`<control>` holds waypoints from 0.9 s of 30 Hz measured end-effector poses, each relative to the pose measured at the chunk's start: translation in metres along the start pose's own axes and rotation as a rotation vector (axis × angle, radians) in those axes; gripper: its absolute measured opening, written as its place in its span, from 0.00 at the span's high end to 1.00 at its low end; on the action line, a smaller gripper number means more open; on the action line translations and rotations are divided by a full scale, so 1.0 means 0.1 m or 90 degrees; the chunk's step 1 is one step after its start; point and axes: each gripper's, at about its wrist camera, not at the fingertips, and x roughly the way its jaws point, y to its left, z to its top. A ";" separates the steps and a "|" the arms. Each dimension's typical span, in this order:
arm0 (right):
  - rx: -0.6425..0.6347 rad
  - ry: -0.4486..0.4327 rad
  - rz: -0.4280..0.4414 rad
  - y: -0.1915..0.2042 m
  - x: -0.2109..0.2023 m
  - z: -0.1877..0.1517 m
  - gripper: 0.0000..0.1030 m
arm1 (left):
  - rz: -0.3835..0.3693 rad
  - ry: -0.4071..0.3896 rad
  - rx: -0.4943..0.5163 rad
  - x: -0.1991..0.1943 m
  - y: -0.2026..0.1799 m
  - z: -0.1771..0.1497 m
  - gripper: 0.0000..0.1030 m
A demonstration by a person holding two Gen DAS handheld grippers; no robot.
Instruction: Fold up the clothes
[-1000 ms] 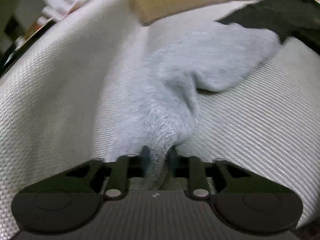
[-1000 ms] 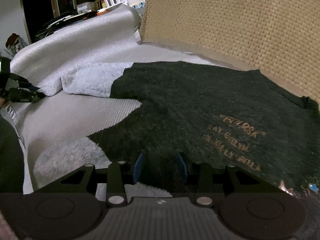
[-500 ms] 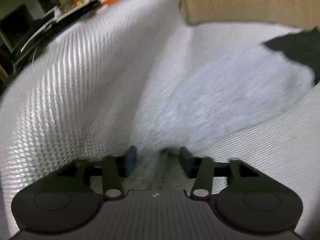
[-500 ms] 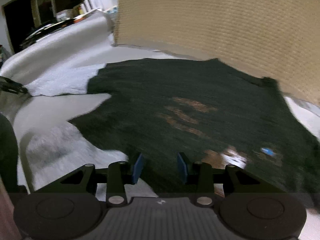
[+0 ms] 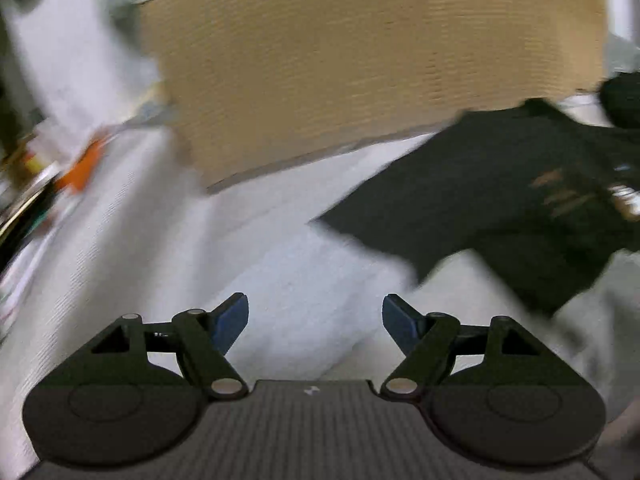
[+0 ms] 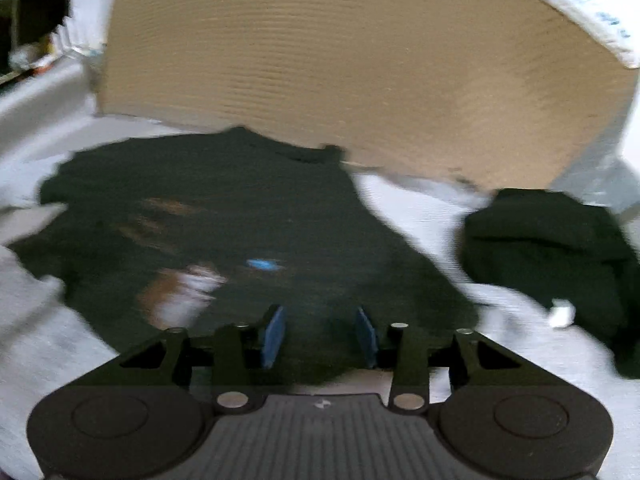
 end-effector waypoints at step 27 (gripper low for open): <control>-0.112 0.110 -0.101 -0.87 0.21 -0.67 0.58 | -0.139 0.093 -0.086 1.46 -2.35 0.66 0.26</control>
